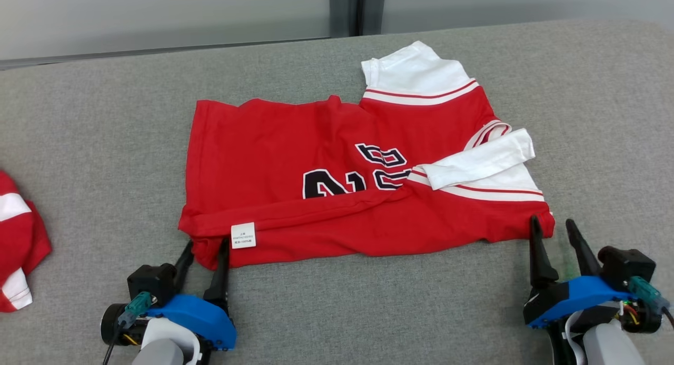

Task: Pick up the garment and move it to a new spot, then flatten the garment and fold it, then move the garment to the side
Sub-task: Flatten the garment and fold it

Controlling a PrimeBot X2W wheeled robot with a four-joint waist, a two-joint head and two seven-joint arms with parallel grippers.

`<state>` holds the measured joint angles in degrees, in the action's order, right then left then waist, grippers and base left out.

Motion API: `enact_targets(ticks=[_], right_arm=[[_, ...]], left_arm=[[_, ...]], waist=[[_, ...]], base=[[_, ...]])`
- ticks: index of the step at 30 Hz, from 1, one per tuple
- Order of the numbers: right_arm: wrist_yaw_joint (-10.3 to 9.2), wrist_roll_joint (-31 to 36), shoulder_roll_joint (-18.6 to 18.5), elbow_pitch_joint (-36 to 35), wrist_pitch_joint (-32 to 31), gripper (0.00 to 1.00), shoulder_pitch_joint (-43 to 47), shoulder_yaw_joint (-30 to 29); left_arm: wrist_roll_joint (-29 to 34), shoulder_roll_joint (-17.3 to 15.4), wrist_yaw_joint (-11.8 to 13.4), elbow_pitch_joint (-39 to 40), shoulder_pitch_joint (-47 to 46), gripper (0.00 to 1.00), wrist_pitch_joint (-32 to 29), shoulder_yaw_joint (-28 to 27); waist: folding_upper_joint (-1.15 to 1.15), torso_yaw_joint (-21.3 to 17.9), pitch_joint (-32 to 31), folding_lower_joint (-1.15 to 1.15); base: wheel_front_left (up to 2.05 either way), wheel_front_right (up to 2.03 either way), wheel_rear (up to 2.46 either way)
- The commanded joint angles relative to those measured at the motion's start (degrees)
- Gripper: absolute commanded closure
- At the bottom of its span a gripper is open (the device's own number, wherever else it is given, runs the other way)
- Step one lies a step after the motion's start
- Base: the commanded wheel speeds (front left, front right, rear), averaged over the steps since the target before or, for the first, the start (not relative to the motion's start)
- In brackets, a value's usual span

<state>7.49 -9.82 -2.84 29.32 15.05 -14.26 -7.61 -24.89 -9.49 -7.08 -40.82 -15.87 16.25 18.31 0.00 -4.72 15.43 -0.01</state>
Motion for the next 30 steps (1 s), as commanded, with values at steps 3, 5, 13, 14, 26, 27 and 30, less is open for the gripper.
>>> enact_targets(ticks=[3,5,13,14,26,27,30], right_arm=[[0.00,-0.68,-0.13,6.32,0.17,0.00,-3.14,-0.26],[0.00,-1.30,-0.12,8.98,0.16,0.00,-4.40,0.16],[-0.02,-5.13,0.13,14.77,-0.14,1.00,-6.54,1.37],[-0.01,-5.77,0.01,14.09,-0.11,1.00,-6.39,1.38],[-0.01,-10.21,-0.14,5.34,0.10,1.00,-9.01,-0.53],[-0.01,-10.54,-0.17,5.30,0.09,1.00,-8.86,-0.86],[-0.01,-11.90,-0.18,5.90,0.09,1.00,-6.38,-1.26]], left_arm=[[-2.75,0.48,-0.71,-3.13,2.10,1.00,-2.01,4.72],[-3.74,-0.38,-0.70,-3.23,1.75,1.00,-2.00,5.86],[-6.26,-2.14,-0.69,-0.78,1.36,1.00,-1.79,6.79],[-6.72,-2.10,-0.64,0.31,1.37,1.00,-1.60,6.19],[-6.10,-2.57,-0.43,9.06,-3.14,1.00,-1.11,-1.14],[-5.95,-2.28,-0.43,9.09,-3.12,1.00,-1.11,-1.80],[-5.48,-1.68,-0.35,7.43,-1.63,1.00,-1.11,-2.60]], waist=[[0.00,0.74,0.28,0.01],[0.00,1.01,0.45,0.01],[0.00,1.75,0.20,0.01],[0.00,1.84,-0.06,0.01],[0.00,2.35,-6.82,0.01],[0.00,2.40,-7.72,0.01],[0.00,2.57,-10.46,0.01]], base=[[0.00,0.00,0.00],[0.00,0.00,0.00],[0.00,0.00,0.00],[0.00,0.00,0.00],[0.00,0.00,0.00],[0.00,0.00,0.00],[0.00,0.00,0.00]])
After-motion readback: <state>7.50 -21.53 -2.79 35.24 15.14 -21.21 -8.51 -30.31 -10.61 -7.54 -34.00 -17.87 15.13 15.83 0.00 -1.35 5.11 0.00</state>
